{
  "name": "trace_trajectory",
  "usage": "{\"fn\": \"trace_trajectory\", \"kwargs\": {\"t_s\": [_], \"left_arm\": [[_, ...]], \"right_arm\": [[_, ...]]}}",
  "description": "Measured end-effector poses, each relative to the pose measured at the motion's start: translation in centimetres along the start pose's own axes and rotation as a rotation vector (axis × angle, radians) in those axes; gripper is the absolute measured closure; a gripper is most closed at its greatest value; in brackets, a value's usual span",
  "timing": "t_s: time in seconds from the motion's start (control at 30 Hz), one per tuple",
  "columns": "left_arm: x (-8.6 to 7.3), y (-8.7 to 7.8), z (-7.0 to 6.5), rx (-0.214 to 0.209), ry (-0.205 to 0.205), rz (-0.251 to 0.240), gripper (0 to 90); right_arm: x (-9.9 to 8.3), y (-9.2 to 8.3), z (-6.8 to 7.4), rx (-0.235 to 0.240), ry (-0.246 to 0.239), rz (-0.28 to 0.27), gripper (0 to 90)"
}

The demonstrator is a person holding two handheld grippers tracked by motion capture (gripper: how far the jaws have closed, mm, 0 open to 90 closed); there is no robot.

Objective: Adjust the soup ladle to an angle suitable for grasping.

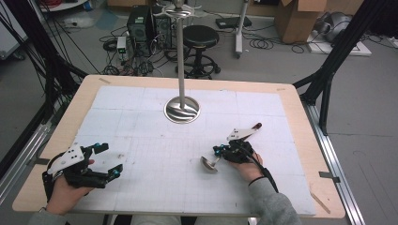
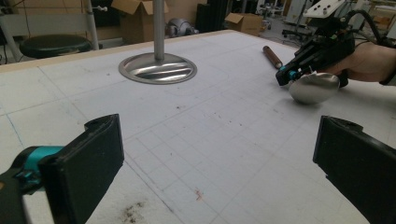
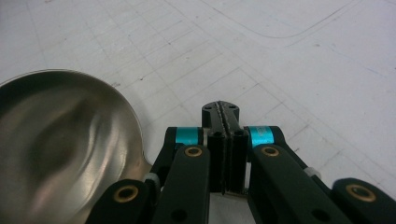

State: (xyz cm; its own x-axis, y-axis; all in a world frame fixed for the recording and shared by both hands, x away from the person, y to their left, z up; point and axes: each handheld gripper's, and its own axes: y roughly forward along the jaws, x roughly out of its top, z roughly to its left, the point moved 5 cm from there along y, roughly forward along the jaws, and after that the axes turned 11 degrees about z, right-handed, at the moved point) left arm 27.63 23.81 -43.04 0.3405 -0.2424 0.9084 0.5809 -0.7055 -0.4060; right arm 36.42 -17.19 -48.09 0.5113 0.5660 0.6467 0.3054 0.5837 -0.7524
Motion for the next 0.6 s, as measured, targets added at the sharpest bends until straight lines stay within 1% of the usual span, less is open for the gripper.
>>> {"fn": "trace_trajectory", "kwargs": {"t_s": [0.07, 0.13, 0.33, 0.53, 0.6], "left_arm": [[-0.02, 0.00, -0.01, -0.002, 0.001, 0.002, 2.4], [-0.02, 0.03, 0.00, -0.002, -0.001, 0.002, 2.4], [-0.06, 0.02, 0.01, -0.004, -0.005, 0.005, 2.4], [-0.08, 0.07, 0.02, -0.004, -0.004, 0.009, 2.4], [-0.10, 0.08, -0.01, -0.004, -0.005, 0.009, 2.4]], "right_arm": [[-0.01, 0.13, -0.02, 0.000, 0.001, 0.013, 90.0], [-0.04, 0.24, 0.12, -0.010, -0.015, 0.031, 90.0], [-0.11, 0.20, 0.21, -0.008, -0.020, 0.033, 90.0], [-0.43, -0.12, 0.14, 0.018, 0.008, 0.046, 90.0], [-0.52, -0.30, 0.15, 0.017, -0.002, 0.059, 90.0]]}}
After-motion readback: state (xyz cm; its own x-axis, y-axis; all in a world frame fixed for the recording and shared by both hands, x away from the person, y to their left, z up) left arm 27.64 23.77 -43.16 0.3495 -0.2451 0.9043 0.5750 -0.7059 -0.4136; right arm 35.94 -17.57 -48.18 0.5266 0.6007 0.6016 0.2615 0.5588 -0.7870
